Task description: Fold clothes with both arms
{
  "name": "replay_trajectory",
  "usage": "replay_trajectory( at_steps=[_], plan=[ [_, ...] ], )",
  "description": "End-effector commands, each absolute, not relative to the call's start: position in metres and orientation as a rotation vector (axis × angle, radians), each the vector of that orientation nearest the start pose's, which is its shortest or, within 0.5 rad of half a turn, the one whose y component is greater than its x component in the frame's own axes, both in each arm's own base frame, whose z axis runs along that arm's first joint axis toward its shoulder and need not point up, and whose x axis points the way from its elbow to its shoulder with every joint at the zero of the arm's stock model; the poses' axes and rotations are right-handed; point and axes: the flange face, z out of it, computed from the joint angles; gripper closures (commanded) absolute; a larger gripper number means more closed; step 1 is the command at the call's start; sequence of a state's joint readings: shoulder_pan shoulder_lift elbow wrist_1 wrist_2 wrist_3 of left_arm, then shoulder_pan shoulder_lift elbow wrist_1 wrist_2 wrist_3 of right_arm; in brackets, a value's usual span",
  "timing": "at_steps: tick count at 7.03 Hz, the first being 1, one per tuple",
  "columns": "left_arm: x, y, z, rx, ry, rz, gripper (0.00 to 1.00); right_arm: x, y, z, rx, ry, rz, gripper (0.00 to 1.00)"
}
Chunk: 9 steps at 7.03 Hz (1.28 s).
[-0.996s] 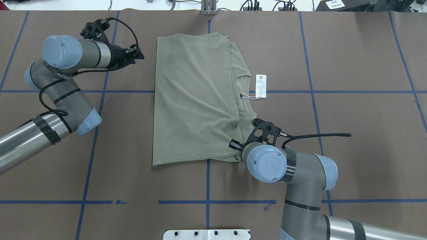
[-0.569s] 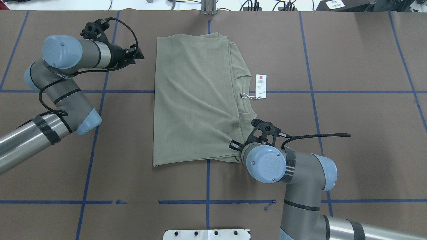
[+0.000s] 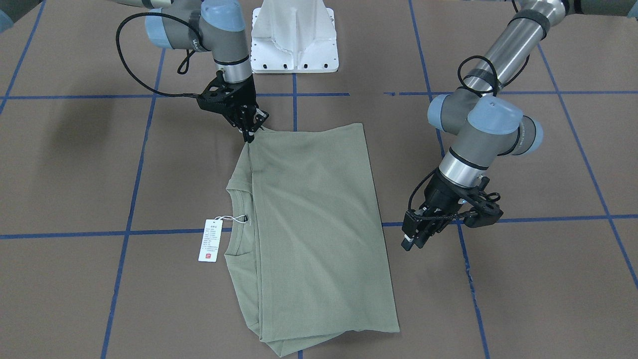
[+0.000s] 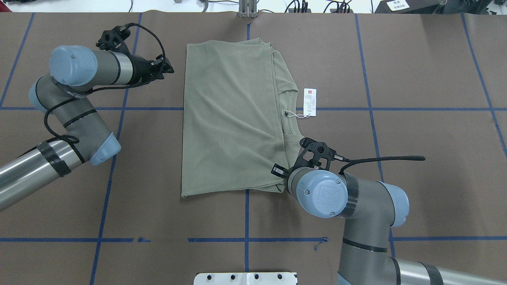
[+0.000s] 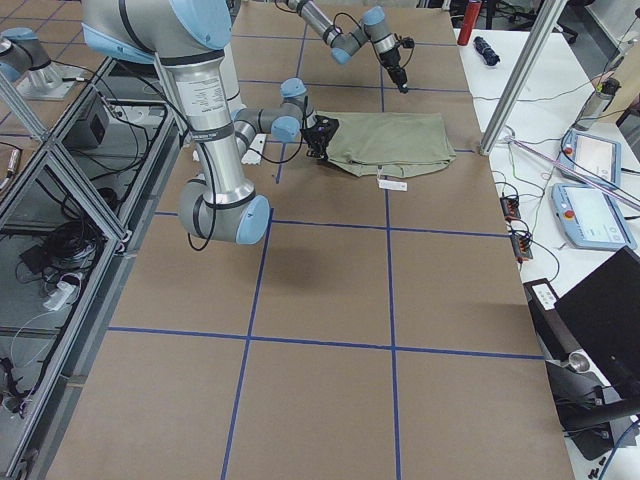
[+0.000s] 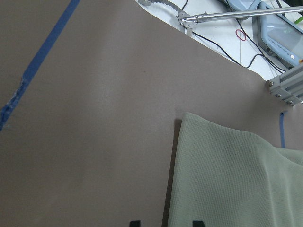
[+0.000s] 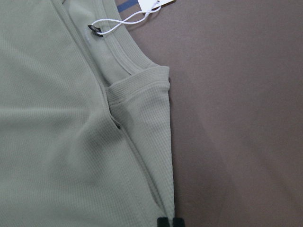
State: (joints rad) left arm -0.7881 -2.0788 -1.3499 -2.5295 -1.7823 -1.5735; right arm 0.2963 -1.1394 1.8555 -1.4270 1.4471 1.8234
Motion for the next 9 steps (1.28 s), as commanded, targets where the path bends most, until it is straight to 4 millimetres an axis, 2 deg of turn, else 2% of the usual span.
replay_trajectory(
  at_steps=[1, 2, 3, 5, 6, 8, 9],
  plan=[
    [0.412, -0.476, 0.355, 0.166, 1.338, -0.577, 0.53, -0.521, -0.300, 0.287, 0.114, -0.876, 0.585, 1.00],
    [0.410, -0.411, 0.350, 0.079, 1.379, -0.599, 0.53, -0.512, -0.290, 0.287, 0.107, -0.887, 0.580, 1.00],
    [0.416, -0.363, 0.352, 0.034, 1.365, -0.622, 0.50, -0.512, -0.285, 0.289, 0.100, -0.882, 0.585, 1.00],
    [0.463, -0.301, 0.344, -0.045, 1.339, -0.678, 0.49, -0.515, -0.281, 0.291, 0.095, -0.879, 0.583, 1.00],
    [0.477, -0.286, 0.345, -0.066, 1.311, -0.676, 0.49, -0.514, -0.281, 0.289, 0.095, -0.883, 0.583, 1.00],
    [0.491, -0.286, 0.337, -0.068, 1.286, -0.675, 0.49, -0.515, -0.280, 0.289, 0.094, -0.883, 0.582, 1.00],
    [0.501, -0.276, 0.334, -0.083, 1.288, -0.654, 0.49, -0.515, -0.280, 0.289, 0.094, -0.883, 0.582, 1.00]
  ],
)
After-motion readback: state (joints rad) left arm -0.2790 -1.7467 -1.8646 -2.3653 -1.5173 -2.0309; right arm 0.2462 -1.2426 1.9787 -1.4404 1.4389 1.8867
